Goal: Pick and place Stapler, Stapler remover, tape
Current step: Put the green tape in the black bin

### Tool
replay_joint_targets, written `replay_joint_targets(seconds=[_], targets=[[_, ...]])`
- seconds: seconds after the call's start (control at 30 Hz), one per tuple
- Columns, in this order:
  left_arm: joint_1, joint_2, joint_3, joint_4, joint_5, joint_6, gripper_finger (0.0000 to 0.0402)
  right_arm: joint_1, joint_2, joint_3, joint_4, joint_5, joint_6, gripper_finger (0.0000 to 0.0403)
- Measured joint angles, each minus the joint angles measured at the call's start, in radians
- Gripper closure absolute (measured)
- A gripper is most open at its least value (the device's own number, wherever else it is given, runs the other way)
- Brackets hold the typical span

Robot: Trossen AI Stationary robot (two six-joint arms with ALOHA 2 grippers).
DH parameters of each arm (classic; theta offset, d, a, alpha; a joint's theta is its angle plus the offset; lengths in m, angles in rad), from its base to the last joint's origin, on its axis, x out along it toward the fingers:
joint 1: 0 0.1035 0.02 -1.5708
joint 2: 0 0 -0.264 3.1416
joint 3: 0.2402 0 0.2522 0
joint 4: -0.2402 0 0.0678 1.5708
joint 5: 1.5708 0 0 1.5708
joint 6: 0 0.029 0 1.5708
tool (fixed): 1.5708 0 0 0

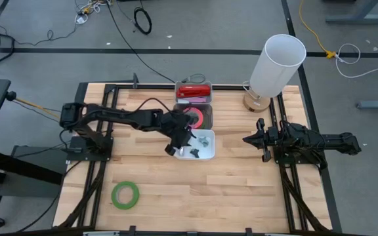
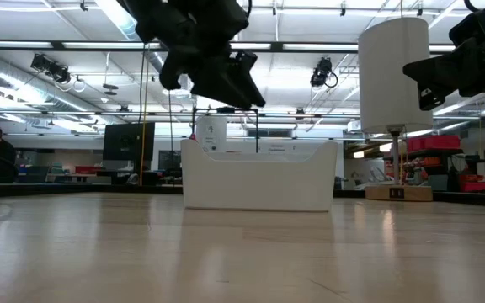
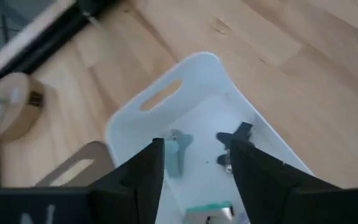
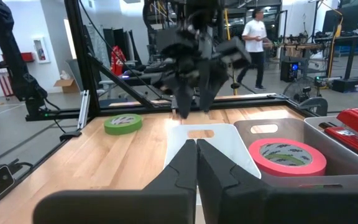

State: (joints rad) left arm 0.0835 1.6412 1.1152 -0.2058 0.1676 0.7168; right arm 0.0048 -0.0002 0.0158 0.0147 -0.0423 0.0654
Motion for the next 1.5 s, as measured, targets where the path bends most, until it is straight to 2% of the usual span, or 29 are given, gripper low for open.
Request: replay_joint_targets(seconds=[0.2, 0.4, 0.6, 0.9, 1.07, 1.23, 1.5], targets=[[0.005, -0.085, 0.000, -0.072, -0.087, -0.109, 0.0214, 0.000, 0.000, 0.000, 0.000, 0.000, 0.000, 0.0389], [0.002, -0.180, 0.000, -0.248, -0.175, -0.158, 0.0214, 0.000, 0.000, 0.000, 0.000, 0.000, 0.000, 0.0389], [0.003, -0.247, 0.000, -0.424, -0.178, -0.203, 0.0214, 0.000, 0.000, 0.000, 0.000, 0.000, 0.000, 0.0389], [0.002, -0.270, -0.002, -0.598, -0.156, -0.227, 0.0214, 0.000, 0.000, 0.000, 0.000, 0.000, 0.000, 0.0389], [-0.012, -0.301, -0.049, -0.597, -0.157, -0.296, 0.0214, 0.000, 0.000, 0.000, 0.000, 0.000, 0.000, 0.0389], [-0.073, -0.335, -0.108, -0.583, -0.142, -0.304, 0.0214, 0.000, 0.000, 0.000, 0.000, 0.001, 0.000, 0.0389], [-0.191, -0.374, -0.179, -0.642, -0.136, -0.211, 0.0214, 0.000, 0.000, 0.000, 0.000, 0.000, 0.000, 0.0389]])
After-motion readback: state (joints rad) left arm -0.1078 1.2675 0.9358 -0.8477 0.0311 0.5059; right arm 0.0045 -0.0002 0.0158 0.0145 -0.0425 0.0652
